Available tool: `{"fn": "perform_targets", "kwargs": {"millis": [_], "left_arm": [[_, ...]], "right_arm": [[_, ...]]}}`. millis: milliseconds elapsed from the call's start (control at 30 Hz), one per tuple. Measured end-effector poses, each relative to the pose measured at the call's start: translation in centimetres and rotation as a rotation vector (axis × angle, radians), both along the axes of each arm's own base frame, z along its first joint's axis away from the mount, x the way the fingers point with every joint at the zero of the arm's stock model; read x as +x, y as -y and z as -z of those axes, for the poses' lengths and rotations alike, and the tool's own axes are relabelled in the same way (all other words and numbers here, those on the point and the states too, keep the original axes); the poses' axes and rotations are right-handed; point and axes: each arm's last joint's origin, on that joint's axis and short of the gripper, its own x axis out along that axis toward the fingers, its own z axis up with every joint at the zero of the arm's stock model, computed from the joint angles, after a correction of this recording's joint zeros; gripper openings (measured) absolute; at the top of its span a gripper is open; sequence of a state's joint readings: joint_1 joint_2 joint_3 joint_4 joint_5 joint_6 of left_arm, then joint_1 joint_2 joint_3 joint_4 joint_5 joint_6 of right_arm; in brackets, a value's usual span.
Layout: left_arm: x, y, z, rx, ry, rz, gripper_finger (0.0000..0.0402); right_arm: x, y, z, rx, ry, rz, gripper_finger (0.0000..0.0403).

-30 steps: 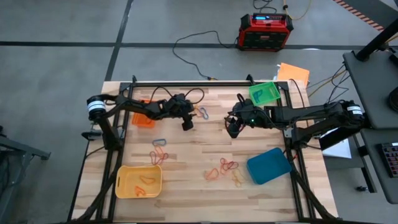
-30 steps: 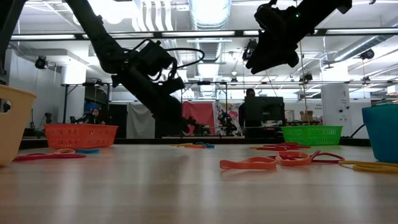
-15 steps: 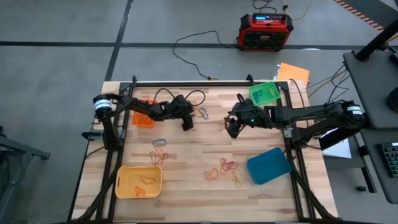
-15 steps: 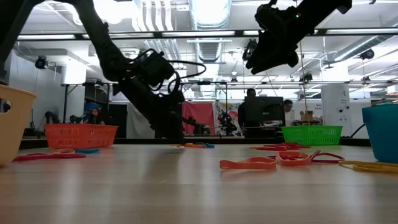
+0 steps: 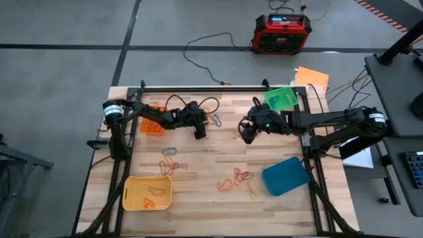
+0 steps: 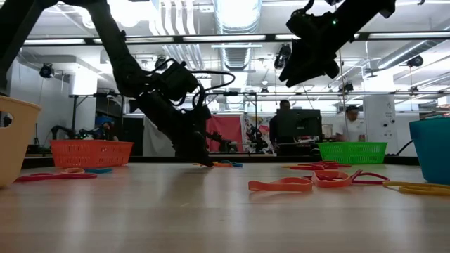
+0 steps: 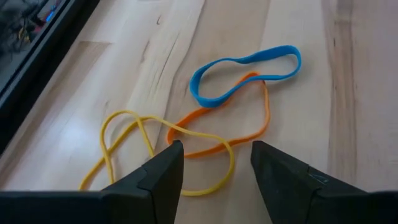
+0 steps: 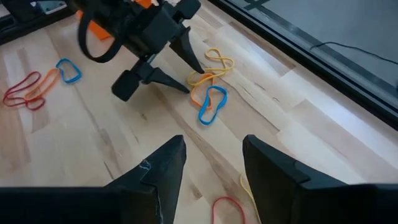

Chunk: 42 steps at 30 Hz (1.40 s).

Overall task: Sort rubber bands into baskets
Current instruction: Put the yellow rubber band into the blue bin

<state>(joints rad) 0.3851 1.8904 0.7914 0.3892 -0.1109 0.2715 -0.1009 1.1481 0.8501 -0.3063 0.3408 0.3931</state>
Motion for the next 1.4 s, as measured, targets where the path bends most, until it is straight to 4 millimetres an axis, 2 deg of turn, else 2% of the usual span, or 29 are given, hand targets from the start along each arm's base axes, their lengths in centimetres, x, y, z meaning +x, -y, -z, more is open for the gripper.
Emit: {"fn": "perform_targets", "kwargs": {"millis": [267,367,467,667,900,1133,1400], "left_arm": [[-0.1,-0.2,0.0,0.003,-0.009,-0.007,0.0175],[-0.2,-0.2,0.1,-0.002,-0.019,-0.009,0.0163],[-0.3,-0.2,0.2,-0.004,-0.024,-0.007,0.0129],[-0.3,-0.1,0.3,-0.017,-0.03,-0.006,0.0015],[-0.4,0.4,-0.3,-0.016,-0.032,-0.001,0.0001],[-0.2,2.1,-4.0,0.014,0.073,0.057,0.0],[-1.1,4.0,-9.5,0.005,0.27,0.166,0.0]], "right_arm": [[-0.1,0.4,0.1,0.001,-0.009,0.016,0.0157],[-0.1,0.4,0.1,0.0,-0.01,0.015,0.0157],[-0.1,0.4,0.1,0.0,-0.011,0.015,0.0157],[-0.1,0.4,0.1,-0.001,-0.012,0.014,0.0157],[-0.1,0.4,0.1,0.001,-0.011,0.014,0.0157],[-0.1,0.3,0.1,0.0,-0.013,0.011,0.0157],[0.1,-0.5,1.0,-0.065,0.02,-0.068,0.0157]]}}
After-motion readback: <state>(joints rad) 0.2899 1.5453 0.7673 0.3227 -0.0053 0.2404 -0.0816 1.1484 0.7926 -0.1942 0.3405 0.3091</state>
